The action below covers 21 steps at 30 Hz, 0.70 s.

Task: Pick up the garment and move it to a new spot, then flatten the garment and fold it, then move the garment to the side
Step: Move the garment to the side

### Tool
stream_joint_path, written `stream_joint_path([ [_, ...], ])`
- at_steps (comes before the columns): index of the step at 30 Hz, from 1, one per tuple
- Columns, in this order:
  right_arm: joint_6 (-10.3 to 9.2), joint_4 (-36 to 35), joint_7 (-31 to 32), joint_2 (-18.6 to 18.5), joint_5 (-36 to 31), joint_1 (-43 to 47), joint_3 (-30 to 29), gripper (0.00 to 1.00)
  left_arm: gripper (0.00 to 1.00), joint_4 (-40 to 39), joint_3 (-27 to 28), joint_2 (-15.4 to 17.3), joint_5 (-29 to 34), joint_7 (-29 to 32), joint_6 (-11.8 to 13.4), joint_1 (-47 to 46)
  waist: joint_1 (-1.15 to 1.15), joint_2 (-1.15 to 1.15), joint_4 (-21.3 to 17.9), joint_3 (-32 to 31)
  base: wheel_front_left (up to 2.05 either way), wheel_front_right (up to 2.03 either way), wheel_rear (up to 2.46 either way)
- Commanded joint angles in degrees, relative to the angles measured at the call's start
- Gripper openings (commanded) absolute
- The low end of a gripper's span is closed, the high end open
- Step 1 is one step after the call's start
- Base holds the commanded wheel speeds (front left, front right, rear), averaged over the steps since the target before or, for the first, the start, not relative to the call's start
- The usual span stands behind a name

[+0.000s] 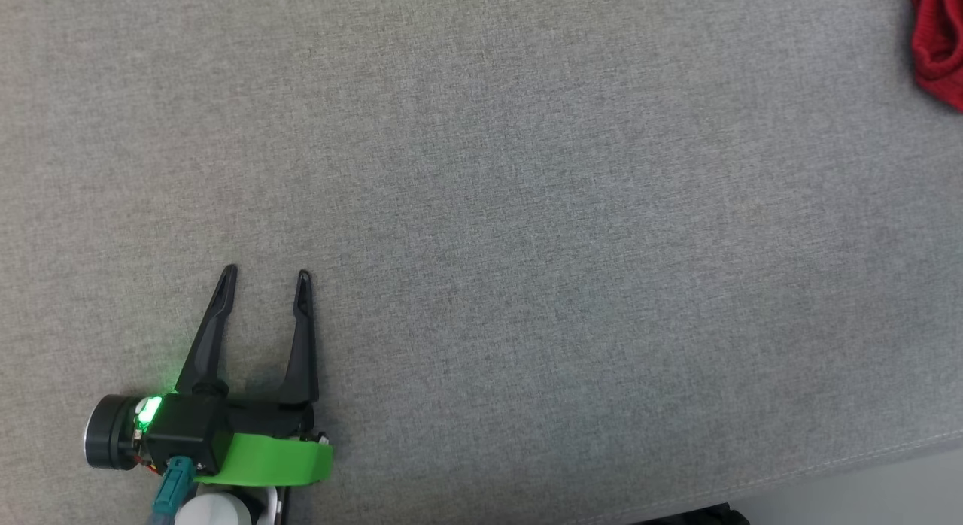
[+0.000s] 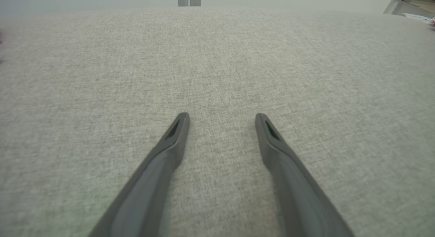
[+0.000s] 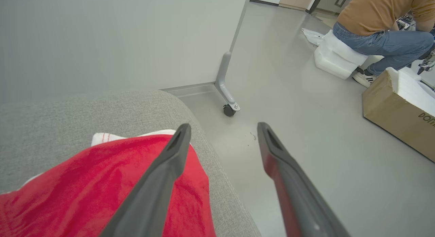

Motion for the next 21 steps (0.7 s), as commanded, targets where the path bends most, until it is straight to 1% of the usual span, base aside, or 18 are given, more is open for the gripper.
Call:
stream_joint_path([
  [1,-0.06,-2.00,-0.24,0.43,-2.20,-0.15,-0.69,1.00,1.00,2.27,0.67,0.40,-0.56,1.02,0.58,1.10,0.00,0.00,-0.44,-2.09,0.00,0.00,0.00],
  [4,-0.07,-7.60,-0.25,0.82,-6.99,3.65,-3.79,1.00,1.00,2.19,0.73,0.19,-1.47,0.75,0.56,1.45,0.00,0.00,-0.43,-4.93,0.00,0.00,0.00],
  [6,-0.07,-12.48,-0.25,1.73,-10.58,7.08,-6.99,1.00,1.00,2.07,0.93,0.06,-2.32,0.64,0.83,1.69,0.00,0.00,-0.19,-7.34,0.00,0.00,0.00],
  [8,-0.07,-18.98,-0.26,3.60,-14.92,12.12,-11.18,1.00,1.00,2.03,1.23,-0.04,-3.09,0.61,1.00,1.98,0.00,0.00,0.36,-10.44,0.00,0.00,0.00],
  [10,-0.07,-24.04,-0.24,5.50,-18.24,17.19,-14.61,1.00,1.00,2.12,1.46,-0.11,-3.97,0.60,1.19,2.62,0.00,0.00,0.99,-13.02,0.00,0.00,0.00],
  [11,-0.07,-28.58,-0.23,7.33,-20.61,21.24,-16.66,1.00,1.00,2.07,1.59,-0.13,-5.01,0.61,1.54,3.39,0.00,0.00,1.44,-14.83,0.00,0.00,0.00],
  [15,-0.08,-40.60,-0.24,12.82,-27.08,34.53,-22.14,1.00,1.00,2.75,1.33,-0.12,-7.48,0.60,2.25,5.59,0.00,0.00,3.58,-21.05,0.00,0.00,0.00],
  [19,-0.08,-50.12,-0.24,18.31,-30.86,47.59,-25.98,1.00,1.00,3.02,1.32,-0.12,-9.64,0.59,2.96,8.19,0.00,0.00,6.09,-26.56,0.00,0.00,0.00],
  [21,-0.07,-53.31,-0.23,21.31,-31.60,53.41,-26.41,1.00,1.00,3.16,1.75,-0.11,-9.86,0.60,3.15,9.45,0.00,0.00,7.06,-28.68,0.00,0.00,0.00],
])
